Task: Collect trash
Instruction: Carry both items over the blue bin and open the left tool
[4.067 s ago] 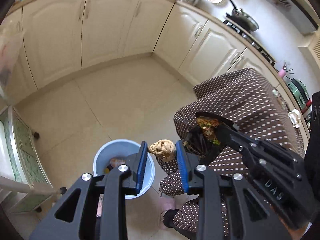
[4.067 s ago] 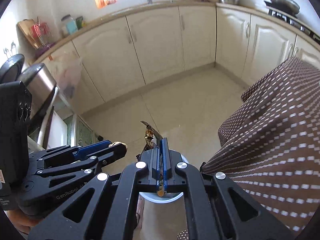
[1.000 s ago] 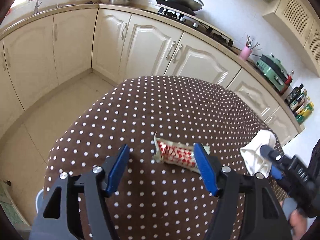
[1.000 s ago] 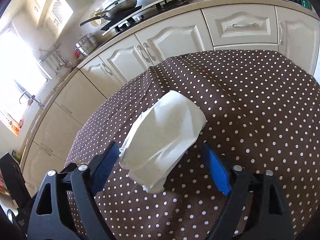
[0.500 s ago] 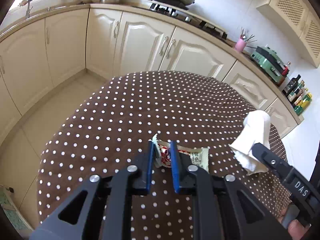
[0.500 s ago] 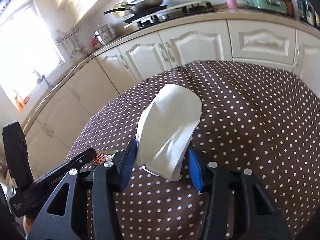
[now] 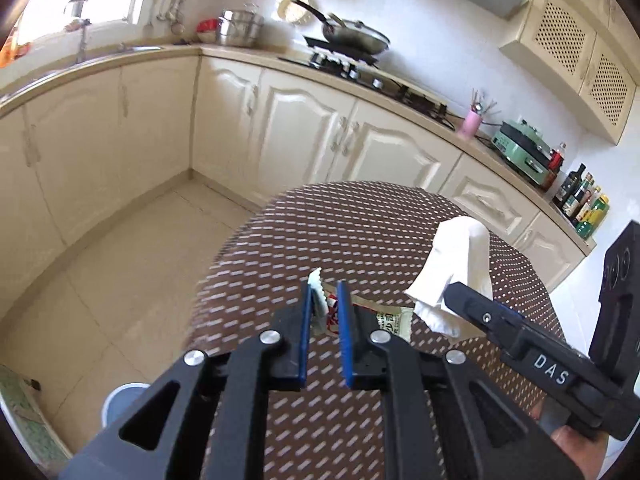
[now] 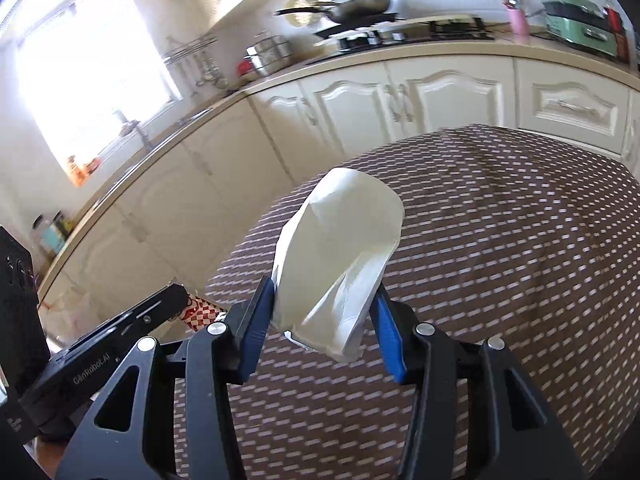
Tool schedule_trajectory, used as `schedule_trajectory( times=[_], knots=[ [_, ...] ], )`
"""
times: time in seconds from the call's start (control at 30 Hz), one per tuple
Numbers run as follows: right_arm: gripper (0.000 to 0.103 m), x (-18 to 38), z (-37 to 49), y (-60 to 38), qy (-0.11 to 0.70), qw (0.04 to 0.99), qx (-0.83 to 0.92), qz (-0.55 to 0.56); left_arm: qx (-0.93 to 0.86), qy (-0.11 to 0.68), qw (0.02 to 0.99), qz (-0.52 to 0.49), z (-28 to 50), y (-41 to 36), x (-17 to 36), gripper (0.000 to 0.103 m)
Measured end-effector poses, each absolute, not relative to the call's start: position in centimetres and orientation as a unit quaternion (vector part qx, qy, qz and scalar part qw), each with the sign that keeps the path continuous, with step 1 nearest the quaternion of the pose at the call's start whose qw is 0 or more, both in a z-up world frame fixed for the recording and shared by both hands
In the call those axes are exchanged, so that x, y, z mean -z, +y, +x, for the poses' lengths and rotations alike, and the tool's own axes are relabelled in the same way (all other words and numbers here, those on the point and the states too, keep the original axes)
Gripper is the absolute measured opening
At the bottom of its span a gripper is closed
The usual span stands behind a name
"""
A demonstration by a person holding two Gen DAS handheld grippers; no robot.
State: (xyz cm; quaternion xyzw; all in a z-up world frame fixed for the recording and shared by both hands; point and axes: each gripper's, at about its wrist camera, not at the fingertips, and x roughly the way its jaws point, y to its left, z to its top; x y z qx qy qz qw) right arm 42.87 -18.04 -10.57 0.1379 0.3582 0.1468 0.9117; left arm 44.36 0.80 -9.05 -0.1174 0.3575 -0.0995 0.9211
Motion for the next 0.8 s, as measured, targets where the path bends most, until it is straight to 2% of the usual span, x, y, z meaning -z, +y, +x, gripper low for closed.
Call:
schedule_trajectory(
  times=[0.37, 0.57, 0.8],
  knots=[
    [0.046, 10.6, 38.5, -2.6, 0.373, 0.885, -0.263, 0.089, 0.006, 0.336, 0.930, -0.151, 35.2, 13.9, 9.1, 0.012],
    [0.046, 13.7, 37.4, 4.6, 0.406, 0.862, -0.300, 0.055, -0.048, 0.346, 0.920, -0.179, 31.5, 21.1, 12.2, 0.012],
    [0.046, 19.7, 36.1, 10.4, 0.436, 0.847, -0.305, -0.016, -0.094, 0.389, 0.893, -0.205, 30.3, 26.1, 19.2, 0.012]
  ],
)
